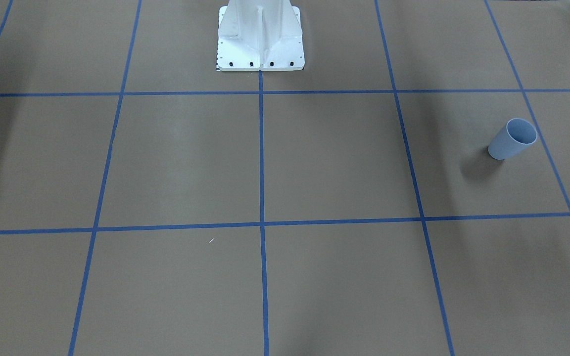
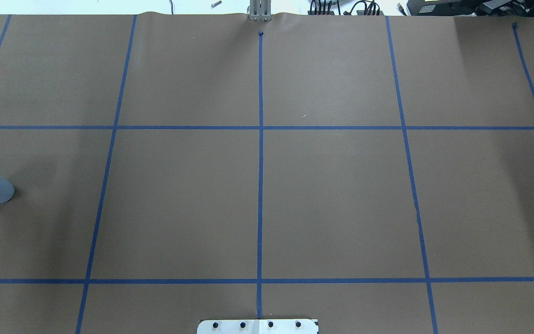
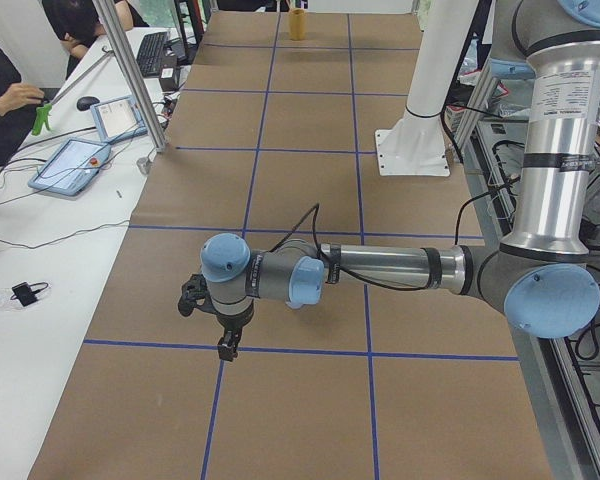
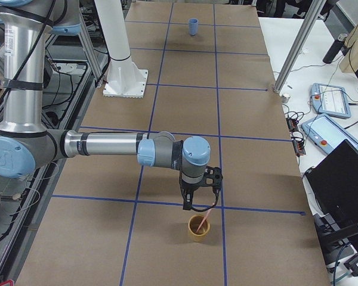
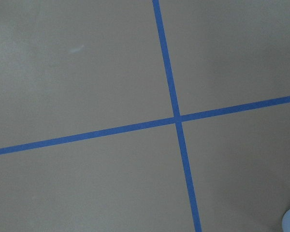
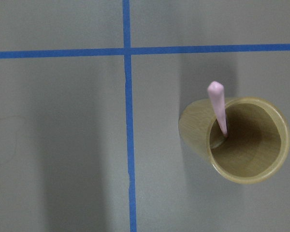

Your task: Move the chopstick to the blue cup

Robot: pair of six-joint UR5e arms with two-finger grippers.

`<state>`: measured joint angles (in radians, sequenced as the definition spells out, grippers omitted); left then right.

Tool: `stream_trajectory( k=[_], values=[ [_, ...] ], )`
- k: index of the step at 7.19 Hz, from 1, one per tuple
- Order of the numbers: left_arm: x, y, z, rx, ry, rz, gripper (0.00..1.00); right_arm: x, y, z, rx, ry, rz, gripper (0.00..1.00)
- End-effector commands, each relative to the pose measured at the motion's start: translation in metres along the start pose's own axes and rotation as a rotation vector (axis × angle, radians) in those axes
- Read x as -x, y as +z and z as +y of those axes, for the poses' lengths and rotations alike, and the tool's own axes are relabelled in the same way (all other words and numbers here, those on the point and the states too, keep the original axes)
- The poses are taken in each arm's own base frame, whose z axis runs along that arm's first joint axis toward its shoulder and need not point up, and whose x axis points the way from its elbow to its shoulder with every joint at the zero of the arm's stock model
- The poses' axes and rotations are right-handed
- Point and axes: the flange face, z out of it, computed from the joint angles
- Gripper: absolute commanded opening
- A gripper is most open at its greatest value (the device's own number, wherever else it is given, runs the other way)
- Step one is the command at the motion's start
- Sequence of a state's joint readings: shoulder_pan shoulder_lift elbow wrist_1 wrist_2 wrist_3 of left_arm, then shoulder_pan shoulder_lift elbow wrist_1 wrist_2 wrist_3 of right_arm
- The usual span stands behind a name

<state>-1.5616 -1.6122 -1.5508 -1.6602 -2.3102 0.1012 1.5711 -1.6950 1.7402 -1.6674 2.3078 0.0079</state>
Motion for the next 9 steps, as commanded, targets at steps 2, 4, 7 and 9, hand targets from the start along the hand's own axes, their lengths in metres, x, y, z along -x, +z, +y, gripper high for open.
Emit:
stream_trajectory(
  k=[2, 4, 7, 9],
  values=[
    [0.0, 0.0, 0.0, -0.001, 0.002, 0.001, 0.98, -0.002, -0.002, 0.001, -0.006, 0.006, 0.0, 1.0],
    [0.0, -0.002, -0.001, -0.006, 0.015, 0.001, 0.98, -0.003, -0.005, 0.001, -0.011, 0.008, 0.0, 1.0],
    [-0.027, -0.02, -0.016, -0.048, 0.058, 0.011, 0.98, 0.0, -0.016, 0.002, -0.034, 0.003, -0.002, 1.0],
    [-0.046, -0.027, -0.008, -0.061, 0.092, 0.014, 0.98, 0.002, -0.022, 0.004, -0.046, 0.001, -0.005, 1.0]
  ],
)
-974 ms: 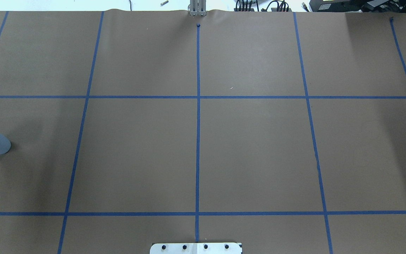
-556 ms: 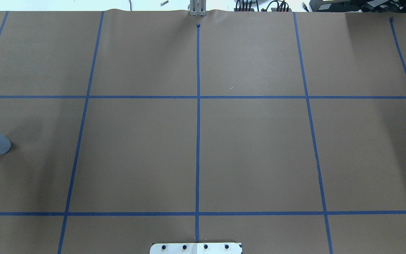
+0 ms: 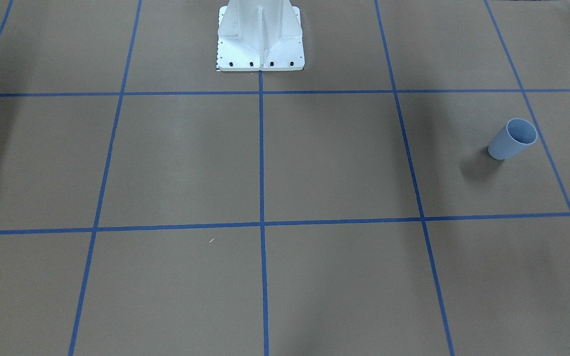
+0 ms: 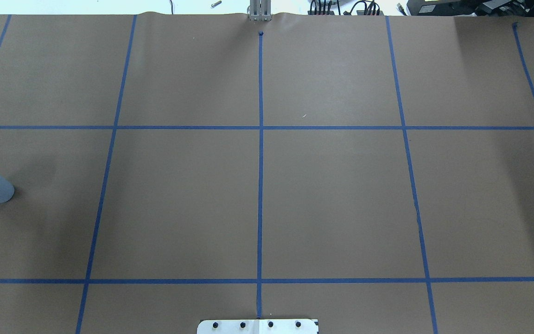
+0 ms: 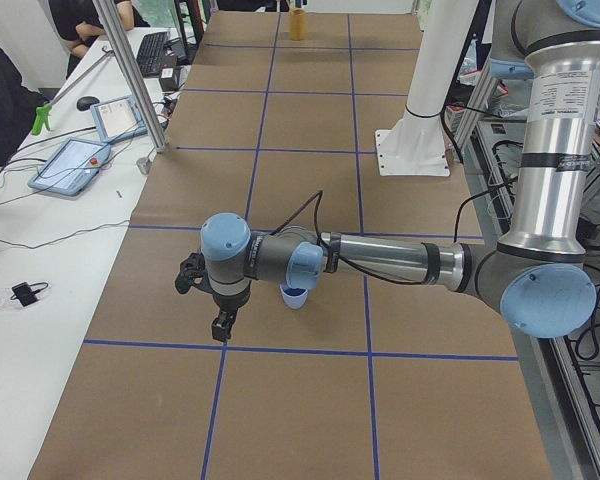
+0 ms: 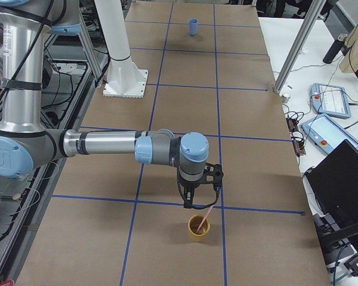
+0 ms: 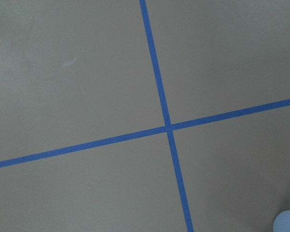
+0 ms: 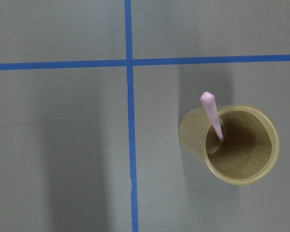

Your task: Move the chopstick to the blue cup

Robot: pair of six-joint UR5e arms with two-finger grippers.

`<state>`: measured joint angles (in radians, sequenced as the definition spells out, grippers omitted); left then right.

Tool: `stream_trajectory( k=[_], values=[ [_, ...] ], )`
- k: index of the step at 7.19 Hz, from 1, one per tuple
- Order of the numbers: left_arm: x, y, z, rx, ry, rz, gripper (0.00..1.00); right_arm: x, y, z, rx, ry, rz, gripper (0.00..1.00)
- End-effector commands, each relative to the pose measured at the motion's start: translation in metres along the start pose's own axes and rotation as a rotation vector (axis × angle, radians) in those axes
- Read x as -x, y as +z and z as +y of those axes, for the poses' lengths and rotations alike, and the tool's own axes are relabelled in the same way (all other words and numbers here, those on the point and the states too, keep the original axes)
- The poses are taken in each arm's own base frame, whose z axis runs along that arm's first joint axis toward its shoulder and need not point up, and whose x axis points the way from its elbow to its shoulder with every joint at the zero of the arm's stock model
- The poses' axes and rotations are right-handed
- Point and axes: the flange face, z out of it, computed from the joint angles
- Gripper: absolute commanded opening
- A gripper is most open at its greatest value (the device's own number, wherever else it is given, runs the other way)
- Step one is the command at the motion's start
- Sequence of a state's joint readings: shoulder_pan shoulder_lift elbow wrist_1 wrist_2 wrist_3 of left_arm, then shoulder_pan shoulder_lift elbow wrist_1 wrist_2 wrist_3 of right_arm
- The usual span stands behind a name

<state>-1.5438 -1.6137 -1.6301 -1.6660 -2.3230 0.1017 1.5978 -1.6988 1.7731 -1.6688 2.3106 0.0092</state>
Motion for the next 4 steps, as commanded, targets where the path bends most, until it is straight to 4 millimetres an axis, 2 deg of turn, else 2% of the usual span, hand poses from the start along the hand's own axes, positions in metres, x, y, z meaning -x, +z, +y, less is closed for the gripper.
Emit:
stream_trajectory(
  k=[1, 2, 3, 4],
  values=[
    [-0.027, 0.019, 0.017, 0.036, -0.054, 0.03, 0.98, 0.0, -0.007, 0.002, -0.016, 0.003, -0.005, 1.0],
    [-0.071, 0.027, 0.04, 0.038, -0.154, 0.055, 0.98, 0.001, -0.011, 0.002, -0.023, 0.001, -0.005, 1.0],
    [-0.093, 0.038, 0.07, 0.018, -0.2, 0.077, 0.98, 0.001, -0.011, 0.0, -0.024, 0.0, 0.001, 1.0],
    [-0.113, 0.054, 0.075, 0.027, -0.237, 0.097, 0.98, 0.0, -0.011, 0.0, -0.024, 0.0, 0.003, 1.0]
  ],
)
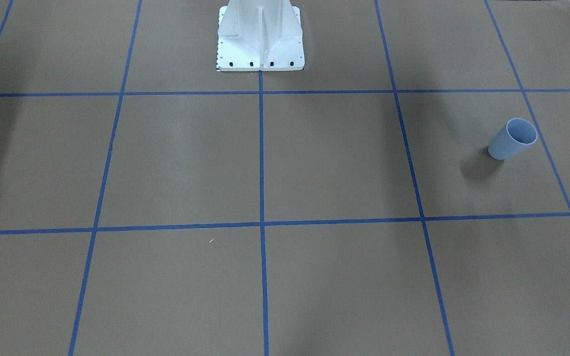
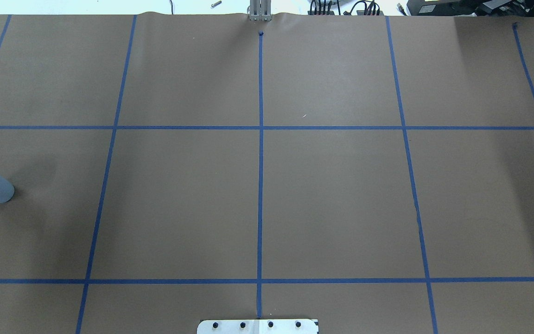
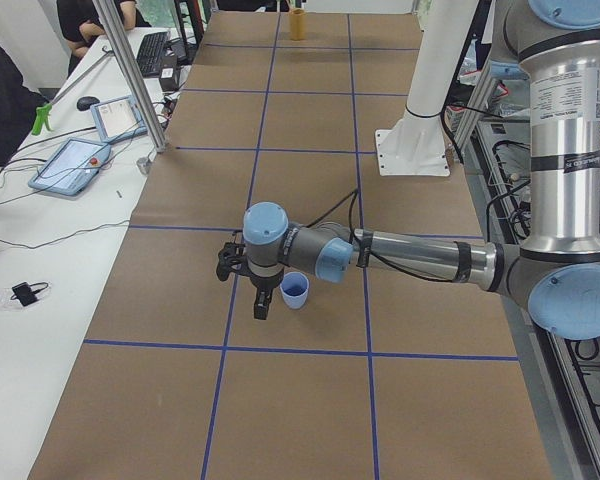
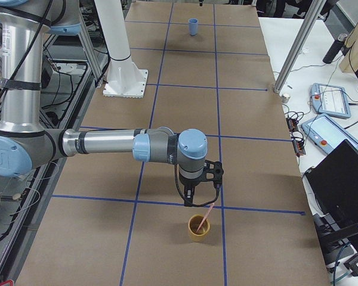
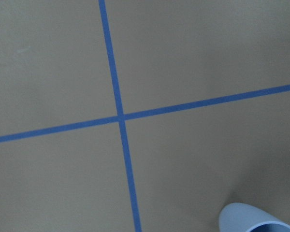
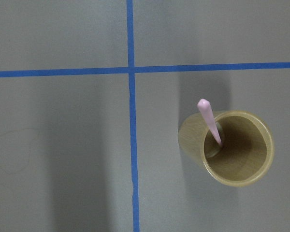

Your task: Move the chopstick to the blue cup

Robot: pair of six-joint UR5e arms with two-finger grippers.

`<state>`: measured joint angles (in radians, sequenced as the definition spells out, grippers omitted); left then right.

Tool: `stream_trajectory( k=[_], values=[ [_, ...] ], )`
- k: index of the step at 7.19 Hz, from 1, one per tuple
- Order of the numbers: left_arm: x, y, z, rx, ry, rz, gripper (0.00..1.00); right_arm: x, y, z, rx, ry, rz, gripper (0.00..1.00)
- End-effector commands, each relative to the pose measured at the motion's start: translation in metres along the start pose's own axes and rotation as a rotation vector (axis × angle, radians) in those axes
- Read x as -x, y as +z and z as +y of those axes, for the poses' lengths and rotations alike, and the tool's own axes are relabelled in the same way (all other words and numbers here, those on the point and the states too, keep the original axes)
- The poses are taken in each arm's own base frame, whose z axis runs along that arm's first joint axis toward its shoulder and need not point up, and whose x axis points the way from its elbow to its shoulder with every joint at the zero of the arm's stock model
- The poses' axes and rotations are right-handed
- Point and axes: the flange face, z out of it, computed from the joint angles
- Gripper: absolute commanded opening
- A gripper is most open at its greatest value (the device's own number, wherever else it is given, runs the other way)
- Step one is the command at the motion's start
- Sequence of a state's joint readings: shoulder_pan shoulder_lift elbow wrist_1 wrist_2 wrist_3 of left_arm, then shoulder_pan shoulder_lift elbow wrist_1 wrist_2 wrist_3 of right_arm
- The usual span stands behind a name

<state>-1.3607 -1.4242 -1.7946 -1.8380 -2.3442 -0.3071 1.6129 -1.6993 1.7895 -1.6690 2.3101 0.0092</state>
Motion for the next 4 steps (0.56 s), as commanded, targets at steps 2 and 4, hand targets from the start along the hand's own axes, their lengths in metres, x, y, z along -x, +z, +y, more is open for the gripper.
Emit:
stream_trajectory(
  k=[2, 4],
  values=[
    [-0.036, 0.048, 0.024, 0.064, -0.057, 0.029, 0.98, 0.0, -0.001, -0.001, -0.002, -0.001, 0.005, 1.0],
    [-0.027, 0.066, 0.013, 0.084, -0.064, 0.02, 0.98, 0.0, -0.001, -0.001, -0.004, -0.004, 0.006, 1.0]
  ],
)
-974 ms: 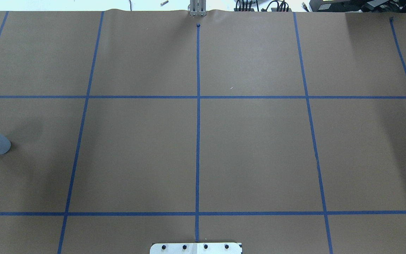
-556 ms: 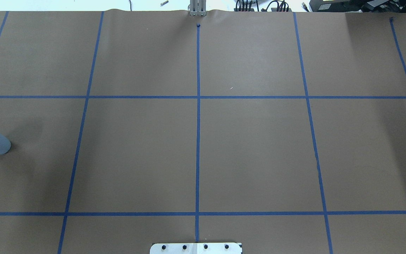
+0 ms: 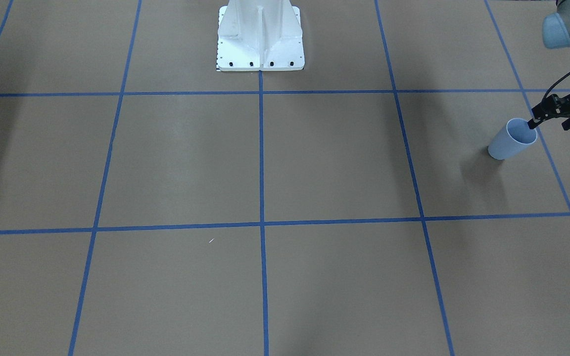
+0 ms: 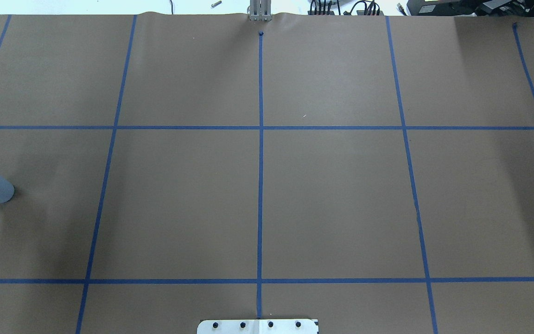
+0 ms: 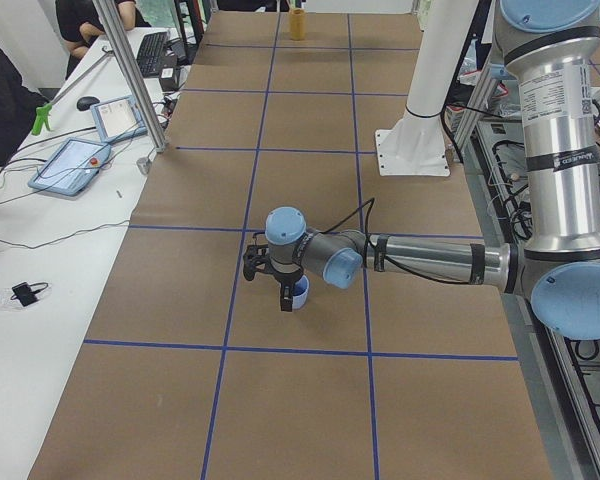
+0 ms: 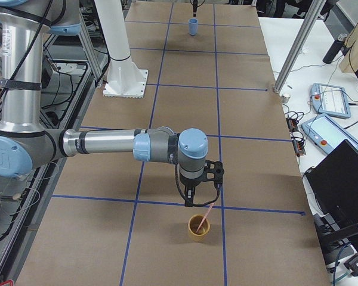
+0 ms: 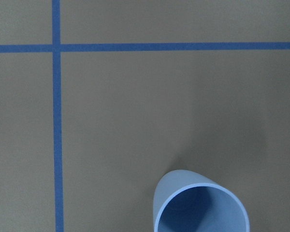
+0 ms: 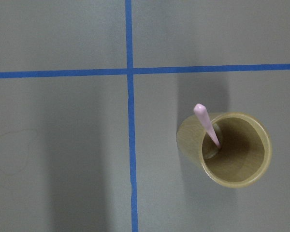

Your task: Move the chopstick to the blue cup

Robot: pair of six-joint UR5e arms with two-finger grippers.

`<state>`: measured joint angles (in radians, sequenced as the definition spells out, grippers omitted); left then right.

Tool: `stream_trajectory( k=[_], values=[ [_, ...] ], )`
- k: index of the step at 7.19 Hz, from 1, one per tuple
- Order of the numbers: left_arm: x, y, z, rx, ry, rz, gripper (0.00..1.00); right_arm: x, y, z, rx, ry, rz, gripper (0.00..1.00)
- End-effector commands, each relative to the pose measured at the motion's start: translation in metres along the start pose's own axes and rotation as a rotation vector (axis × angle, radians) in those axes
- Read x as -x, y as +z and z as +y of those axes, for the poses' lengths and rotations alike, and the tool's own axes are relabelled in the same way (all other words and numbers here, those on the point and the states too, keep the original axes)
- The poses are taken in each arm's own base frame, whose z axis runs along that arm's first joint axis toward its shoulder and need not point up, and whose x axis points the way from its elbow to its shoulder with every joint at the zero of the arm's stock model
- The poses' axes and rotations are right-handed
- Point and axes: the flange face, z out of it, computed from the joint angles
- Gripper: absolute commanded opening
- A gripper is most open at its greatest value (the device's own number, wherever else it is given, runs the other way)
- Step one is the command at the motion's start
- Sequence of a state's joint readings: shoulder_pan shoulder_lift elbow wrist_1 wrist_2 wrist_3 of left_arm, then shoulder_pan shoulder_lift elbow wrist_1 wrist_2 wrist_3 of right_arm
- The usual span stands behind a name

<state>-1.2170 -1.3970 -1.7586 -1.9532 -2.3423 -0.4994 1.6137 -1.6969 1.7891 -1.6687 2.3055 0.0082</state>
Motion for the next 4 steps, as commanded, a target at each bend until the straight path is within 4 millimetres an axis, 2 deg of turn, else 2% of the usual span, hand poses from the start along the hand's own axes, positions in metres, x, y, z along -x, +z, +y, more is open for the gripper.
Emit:
stream_trajectory(
  k=[1, 4],
  values=[
    [0.006, 0.014, -0.011, 0.016, -0.009, -0.006, 0.98, 0.001, -0.001, -0.001, -0.002, -0.002, 0.003, 1.0],
    [-0.013, 0.034, -0.004, 0.064, 0.032, -0.006, 0.98, -0.001, 0.001, 0.0, 0.003, 0.0, 0.001, 1.0]
  ],
)
